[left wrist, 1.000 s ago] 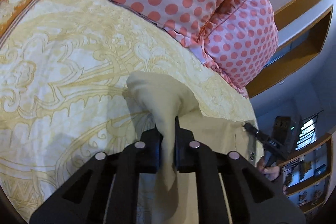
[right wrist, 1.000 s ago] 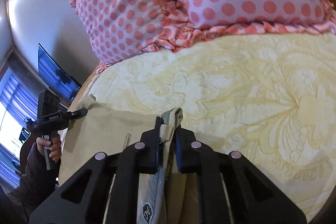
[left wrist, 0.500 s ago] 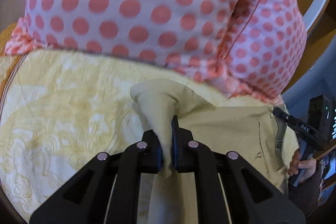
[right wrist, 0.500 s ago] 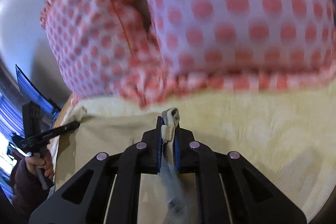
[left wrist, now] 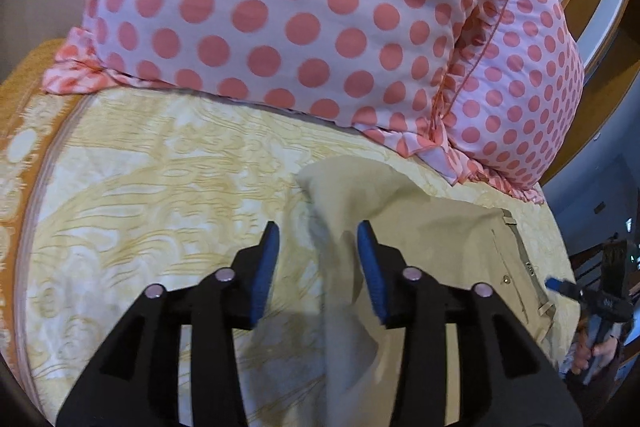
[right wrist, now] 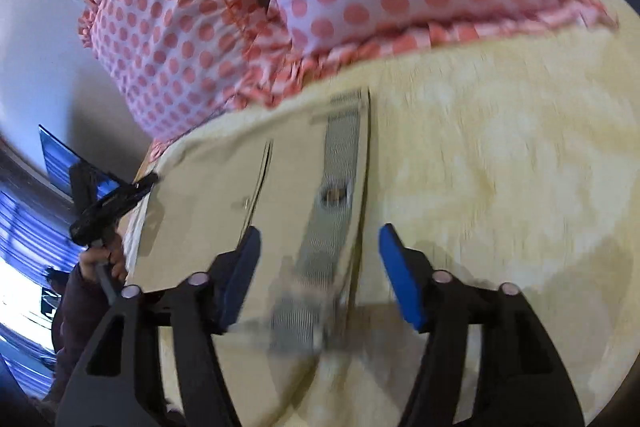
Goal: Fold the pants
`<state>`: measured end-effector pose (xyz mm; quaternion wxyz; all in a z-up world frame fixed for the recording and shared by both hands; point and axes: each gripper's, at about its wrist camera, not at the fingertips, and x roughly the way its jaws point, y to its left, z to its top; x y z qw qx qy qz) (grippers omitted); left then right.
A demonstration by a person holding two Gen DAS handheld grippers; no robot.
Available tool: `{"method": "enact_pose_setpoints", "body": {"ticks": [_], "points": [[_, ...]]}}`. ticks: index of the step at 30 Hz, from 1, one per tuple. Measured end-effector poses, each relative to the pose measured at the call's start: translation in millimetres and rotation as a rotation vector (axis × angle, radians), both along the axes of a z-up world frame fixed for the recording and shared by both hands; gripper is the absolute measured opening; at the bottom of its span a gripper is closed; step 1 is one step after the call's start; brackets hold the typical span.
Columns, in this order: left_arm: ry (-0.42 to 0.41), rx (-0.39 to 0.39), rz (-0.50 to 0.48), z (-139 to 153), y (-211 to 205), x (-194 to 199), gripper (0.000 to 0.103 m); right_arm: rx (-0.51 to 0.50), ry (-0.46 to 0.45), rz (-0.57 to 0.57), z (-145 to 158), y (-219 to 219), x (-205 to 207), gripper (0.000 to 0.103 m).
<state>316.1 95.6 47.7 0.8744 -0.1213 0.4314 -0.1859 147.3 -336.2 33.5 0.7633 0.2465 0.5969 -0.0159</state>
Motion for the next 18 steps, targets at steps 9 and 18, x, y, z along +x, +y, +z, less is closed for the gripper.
{"method": "enact_pose_setpoints", "body": {"ticks": [9,18], "points": [[-0.024,0.043,0.018,5.6,17.2,-32.4,0.051,0.113,0.06,-0.087,-10.9,7.7,-26.8,0.034],[-0.065,0.05,-0.017,17.4,14.8,-53.6,0.056,0.062,0.041,-0.083,-6.7,18.5,-22.8,0.02]]}}
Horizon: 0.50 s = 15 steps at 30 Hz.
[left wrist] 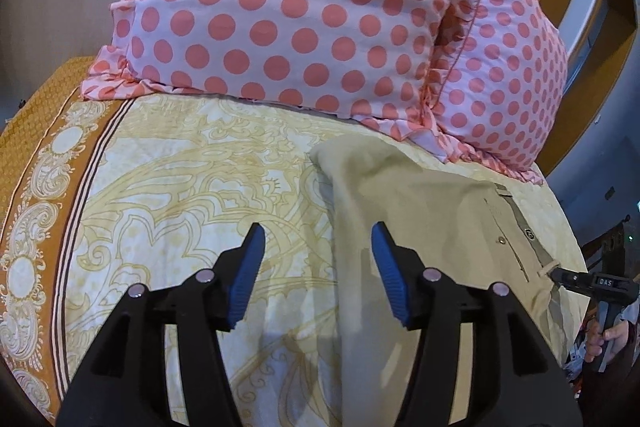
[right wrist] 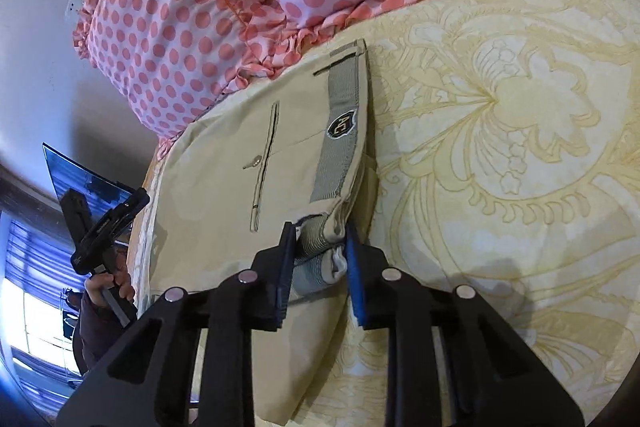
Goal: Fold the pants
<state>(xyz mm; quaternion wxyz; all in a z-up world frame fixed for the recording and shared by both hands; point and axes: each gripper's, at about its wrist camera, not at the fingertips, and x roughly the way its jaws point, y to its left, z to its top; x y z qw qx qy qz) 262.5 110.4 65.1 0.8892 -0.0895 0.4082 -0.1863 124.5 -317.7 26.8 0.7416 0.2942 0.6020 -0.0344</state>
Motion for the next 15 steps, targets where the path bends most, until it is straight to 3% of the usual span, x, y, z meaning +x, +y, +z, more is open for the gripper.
{"method": "enact_pose_setpoints", "body": {"ticks": [2,8,13,15], "points": [[-0.002,0.004,-0.005,1.7,-2.4,-1.7,0.056,0.031,-0.018,-0.011,2.9,-1.3,-1.7,0.014],[-0.019,0.025,-0.041,5.3,-9.6,-6.9,0.058,0.177,-0.077,-0.062,34.6,12.4,-34.4,0.013],[-0.023,0.037,-0.062,4.2,-15.3,-3.2,0.061,0.28,-0.045,-0.159,23.6,39.1,-87.4,0.013],[-0.016,0.049,-0.071,2.0,-17.7,-0.3,0.061,0.25,-0.037,-0.14,19.0,50.5,-99.7,0.014]]}}
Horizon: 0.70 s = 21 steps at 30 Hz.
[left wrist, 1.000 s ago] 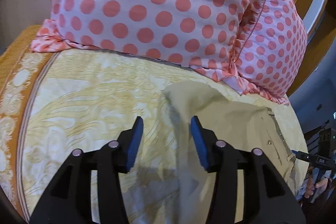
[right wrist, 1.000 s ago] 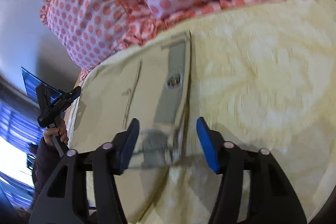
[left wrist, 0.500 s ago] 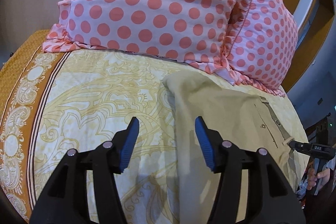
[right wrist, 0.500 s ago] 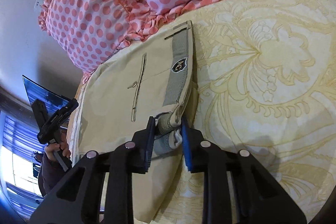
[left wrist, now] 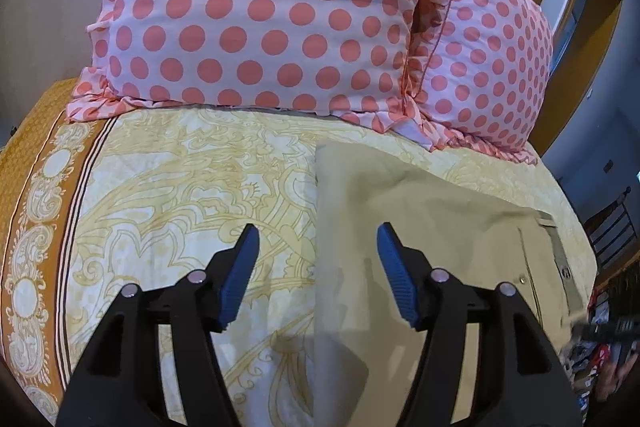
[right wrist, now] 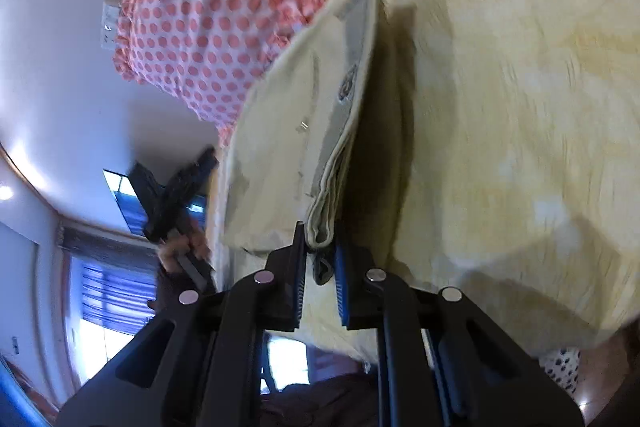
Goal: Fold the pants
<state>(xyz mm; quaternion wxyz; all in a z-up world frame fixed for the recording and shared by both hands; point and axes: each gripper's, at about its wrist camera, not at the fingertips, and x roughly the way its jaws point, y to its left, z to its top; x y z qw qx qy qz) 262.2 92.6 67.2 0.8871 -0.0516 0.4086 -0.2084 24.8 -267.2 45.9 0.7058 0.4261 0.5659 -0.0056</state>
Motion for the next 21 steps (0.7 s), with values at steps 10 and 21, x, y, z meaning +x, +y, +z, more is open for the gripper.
{"method": "enact_pose_setpoints", "body": {"ticks": [10,21], "points": [[0.053,0.025,-0.015,-15.0,2.0,5.6,0.065,-0.171,-0.011,-0.032,1.6,-43.1,20.5,0.06],[0.112,0.023,-0.041,-31.6,1.3,13.4,0.066,-0.185,-0.051,0.091,-21.4,-25.1,47.1,0.052]]}}
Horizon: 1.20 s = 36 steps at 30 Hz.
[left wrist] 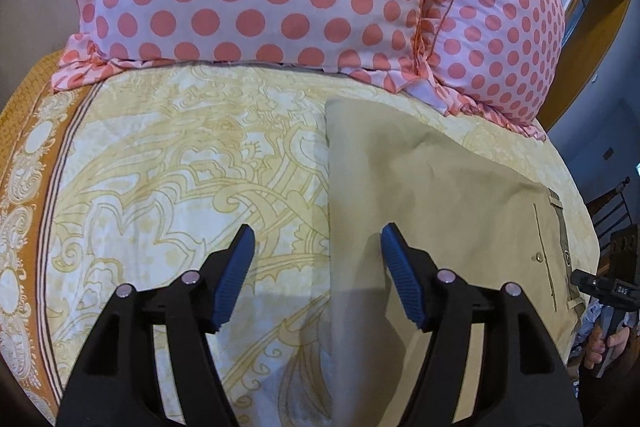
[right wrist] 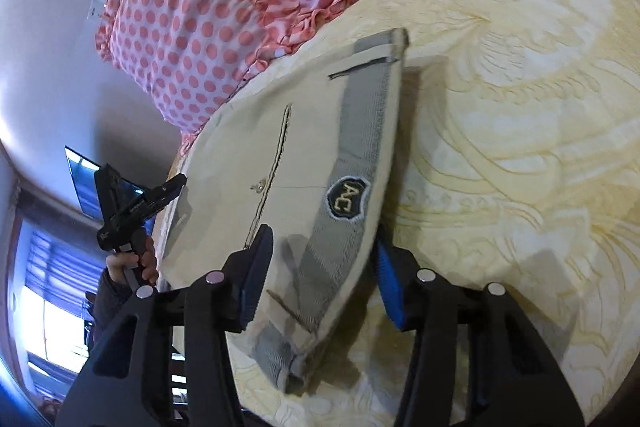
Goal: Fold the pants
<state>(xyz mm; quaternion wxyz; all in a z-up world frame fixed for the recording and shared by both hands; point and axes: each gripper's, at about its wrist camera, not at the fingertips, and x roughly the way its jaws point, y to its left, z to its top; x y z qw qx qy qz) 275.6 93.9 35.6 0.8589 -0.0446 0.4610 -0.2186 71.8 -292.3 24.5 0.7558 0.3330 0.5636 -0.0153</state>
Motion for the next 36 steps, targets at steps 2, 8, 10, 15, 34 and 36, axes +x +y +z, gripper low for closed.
{"method": "enact_pose_setpoints", "body": {"ticks": [2,8,10,15,34,36], "points": [[0.009,-0.005,-0.003,-2.6,-0.3,1.9,0.067,0.016,-0.021,-0.01,-4.7,-3.1,5.6,0.051],[0.046,-0.04,-0.016,-8.3,0.1,10.5,0.069,0.102,-0.057,-0.026,-13.4,-13.3,3.3,0.018],[0.059,-0.059,-0.017,-9.0,-2.4,18.2,0.069,0.125,-0.077,-0.025,-12.0,-15.2,3.5,0.014],[0.091,-0.081,-0.008,-10.9,-16.7,42.8,0.069,0.108,-0.106,0.028,-0.6,-15.0,18.2,0.013],[0.008,-0.033,0.134,-3.3,-44.7,85.2,0.031,-0.124,-0.015,0.083,-27.0,-69.1,127.9,0.023],[-0.02,-0.003,0.153,4.3,-38.0,73.0,0.045,-0.231,-0.003,0.081,-10.5,-66.3,122.4,0.045]]}}
